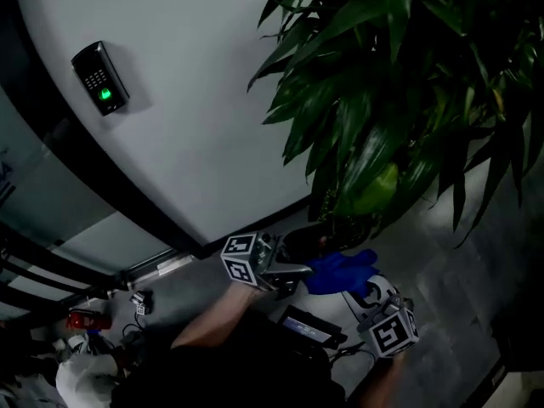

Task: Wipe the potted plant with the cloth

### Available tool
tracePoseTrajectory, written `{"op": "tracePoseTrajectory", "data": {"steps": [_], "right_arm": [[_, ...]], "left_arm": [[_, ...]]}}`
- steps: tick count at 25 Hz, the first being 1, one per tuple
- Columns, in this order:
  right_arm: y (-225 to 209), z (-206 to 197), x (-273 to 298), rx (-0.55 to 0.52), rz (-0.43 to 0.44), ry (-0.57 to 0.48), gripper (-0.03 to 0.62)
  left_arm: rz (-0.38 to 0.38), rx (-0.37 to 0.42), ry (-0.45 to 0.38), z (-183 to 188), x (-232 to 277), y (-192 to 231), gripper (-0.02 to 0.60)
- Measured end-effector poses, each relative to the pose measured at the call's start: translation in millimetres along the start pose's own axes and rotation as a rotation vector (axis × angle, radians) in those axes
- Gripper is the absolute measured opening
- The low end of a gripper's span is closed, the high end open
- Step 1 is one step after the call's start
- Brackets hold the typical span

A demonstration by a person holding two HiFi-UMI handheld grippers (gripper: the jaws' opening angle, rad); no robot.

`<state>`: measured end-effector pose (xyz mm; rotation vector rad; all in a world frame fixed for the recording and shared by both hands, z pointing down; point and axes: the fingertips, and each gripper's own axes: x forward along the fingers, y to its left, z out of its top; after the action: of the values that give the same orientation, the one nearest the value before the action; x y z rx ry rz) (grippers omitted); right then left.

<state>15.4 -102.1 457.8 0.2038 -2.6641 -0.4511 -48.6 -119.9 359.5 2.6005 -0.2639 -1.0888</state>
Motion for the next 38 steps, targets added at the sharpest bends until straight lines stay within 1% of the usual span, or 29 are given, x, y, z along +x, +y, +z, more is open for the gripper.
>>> {"op": "tracePoseTrajectory", "data": {"steps": [3, 6, 7, 9, 12, 14, 16, 18, 20, 23, 27, 29, 31, 32, 34, 36, 38], "right_arm": [[-1, 31, 18, 0.102, -0.103, -0.039, 0.075], [3, 68, 44, 0.225, -0.199, -0.1, 0.075], [2, 80, 53, 0.249, -0.228, -0.122, 0.075], [-2, 103, 67, 0.26, -0.293, -0.162, 0.075], [-8, 133, 74, 0.249, -0.419, -0.233, 0.077], [-10, 146, 72, 0.287, -0.496, -0.272, 0.075], [-13, 155, 64, 0.31, -0.566, -0.29, 0.075], [-14, 161, 53, 0.316, -0.625, -0.298, 0.075], [-13, 164, 41, 0.319, -0.672, -0.309, 0.075], [-16, 165, 21, 0.311, -0.722, -0.35, 0.075], [-22, 168, -3, 0.27, -0.726, -0.436, 0.075], [-22, 172, -23, 0.22, -0.731, -0.457, 0.075], [-25, 176, -43, 0.167, -0.733, -0.476, 0.075], [-28, 177, -53, 0.144, -0.732, -0.488, 0.075], [-36, 176, -69, 0.114, -0.727, -0.514, 0.075], [-45, 172, -84, 0.098, -0.721, -0.536, 0.075], [-52, 166, -99, 0.09, -0.717, -0.554, 0.075]], "left_arm": [[-0.012, -0.022, -0.064, 40, -35, -11, 0.411], [-0.011, -0.05, -0.129, 94, -78, -23, 0.411], [-0.012, -0.056, -0.142, 112, -91, -24, 0.411], [-0.019, -0.07, -0.149, 141, -112, -24, 0.411], [-0.036, -0.106, -0.141, 160, -132, -23, 0.411], [-0.041, -0.135, -0.135, 165, -137, -19, 0.411], [-0.049, -0.151, -0.11, 162, -133, -15, 0.411], [-0.058, -0.165, -0.083, 155, -125, -12, 0.411], [-0.076, -0.188, -0.072, 151, -116, -11, 0.411], [-0.132, -0.213, -0.076, 153, -96, -18, 0.411], [-0.207, -0.18, -0.076, 174, -54, -39, 0.411], [-0.245, -0.173, -0.058, 178, -19, -52, 0.411], [-0.264, -0.165, -0.025, 180, 19, -63, 0.413], [-0.263, -0.154, -0.006, 179, 37, -68, 0.413], [-0.235, -0.118, 0.041, 171, 69, -72, 0.417], [-0.189, -0.084, 0.09, 155, 94, -68, 0.417], [-0.136, -0.073, 0.123, 135, 112, -56, 0.419]]}}
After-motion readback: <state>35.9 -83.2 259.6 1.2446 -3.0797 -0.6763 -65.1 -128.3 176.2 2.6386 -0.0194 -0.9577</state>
